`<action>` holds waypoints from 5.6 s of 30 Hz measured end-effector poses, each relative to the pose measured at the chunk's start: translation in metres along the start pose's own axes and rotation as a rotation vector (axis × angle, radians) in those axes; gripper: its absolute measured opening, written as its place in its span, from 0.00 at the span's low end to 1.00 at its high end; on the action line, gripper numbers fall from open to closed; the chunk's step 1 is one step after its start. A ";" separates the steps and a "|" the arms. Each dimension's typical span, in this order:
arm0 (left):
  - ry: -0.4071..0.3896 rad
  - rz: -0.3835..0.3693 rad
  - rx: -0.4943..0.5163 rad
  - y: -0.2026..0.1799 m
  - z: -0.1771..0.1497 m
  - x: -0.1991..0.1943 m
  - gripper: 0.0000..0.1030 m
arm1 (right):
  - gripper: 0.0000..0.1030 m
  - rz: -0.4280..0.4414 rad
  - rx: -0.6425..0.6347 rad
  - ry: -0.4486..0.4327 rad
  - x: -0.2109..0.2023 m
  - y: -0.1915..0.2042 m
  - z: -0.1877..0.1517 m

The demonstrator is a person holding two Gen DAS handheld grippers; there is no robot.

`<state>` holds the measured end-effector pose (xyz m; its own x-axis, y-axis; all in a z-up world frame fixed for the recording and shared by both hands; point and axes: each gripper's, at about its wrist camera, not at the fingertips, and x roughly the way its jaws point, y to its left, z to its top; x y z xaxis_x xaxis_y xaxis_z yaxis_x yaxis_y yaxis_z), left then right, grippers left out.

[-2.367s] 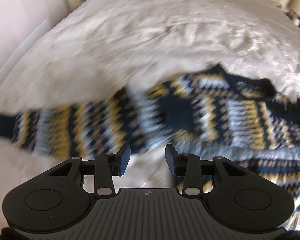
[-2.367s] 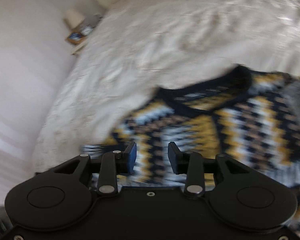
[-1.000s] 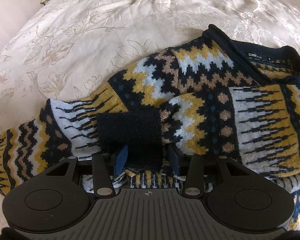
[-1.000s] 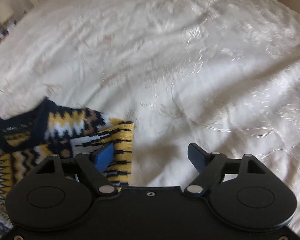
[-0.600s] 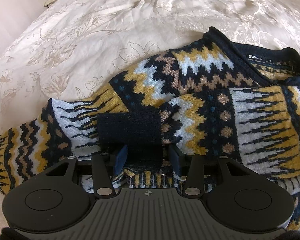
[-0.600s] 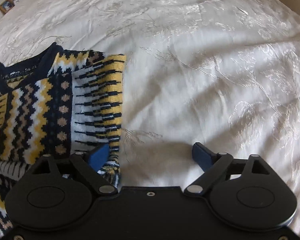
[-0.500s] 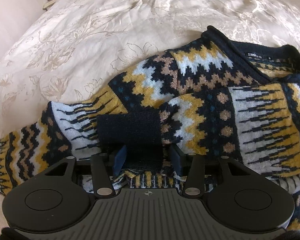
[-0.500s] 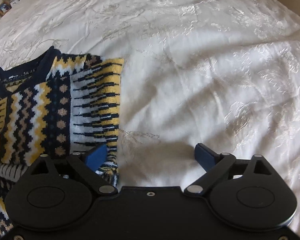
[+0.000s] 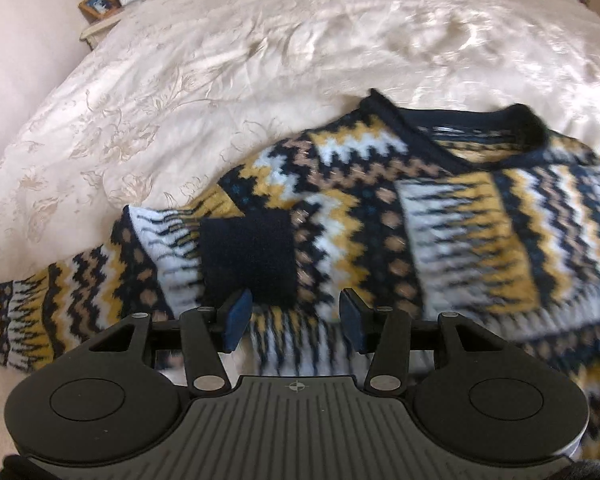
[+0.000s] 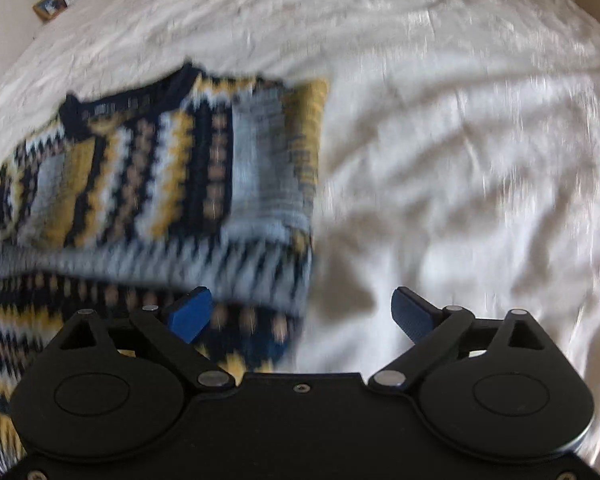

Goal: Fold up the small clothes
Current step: 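Move the left gripper to the other navy sleeve cuff, then grasp the cuff with the left gripper and fold the sleeve across the body, then open the left gripper to release the cuff on the folded sweater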

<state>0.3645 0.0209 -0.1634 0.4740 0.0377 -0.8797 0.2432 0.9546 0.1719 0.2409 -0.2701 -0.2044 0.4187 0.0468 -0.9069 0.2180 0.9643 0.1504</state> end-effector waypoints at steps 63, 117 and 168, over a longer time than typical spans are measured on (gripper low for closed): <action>-0.028 0.114 -0.507 0.324 -0.094 0.000 0.75 | 1.00 0.197 -0.179 -0.062 -0.043 0.213 -0.035; -0.424 -0.292 -0.408 0.272 0.012 -0.078 0.06 | 1.00 0.279 -0.198 -0.003 -0.037 0.246 -0.030; -0.090 -0.266 -0.179 0.020 0.004 -0.021 0.64 | 1.00 0.316 0.016 -0.147 -0.047 0.018 0.035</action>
<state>0.3628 0.0379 -0.1396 0.4888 -0.2390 -0.8390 0.2202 0.9644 -0.1465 0.2565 -0.2639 -0.1451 0.5902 0.3028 -0.7484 0.0708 0.9040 0.4216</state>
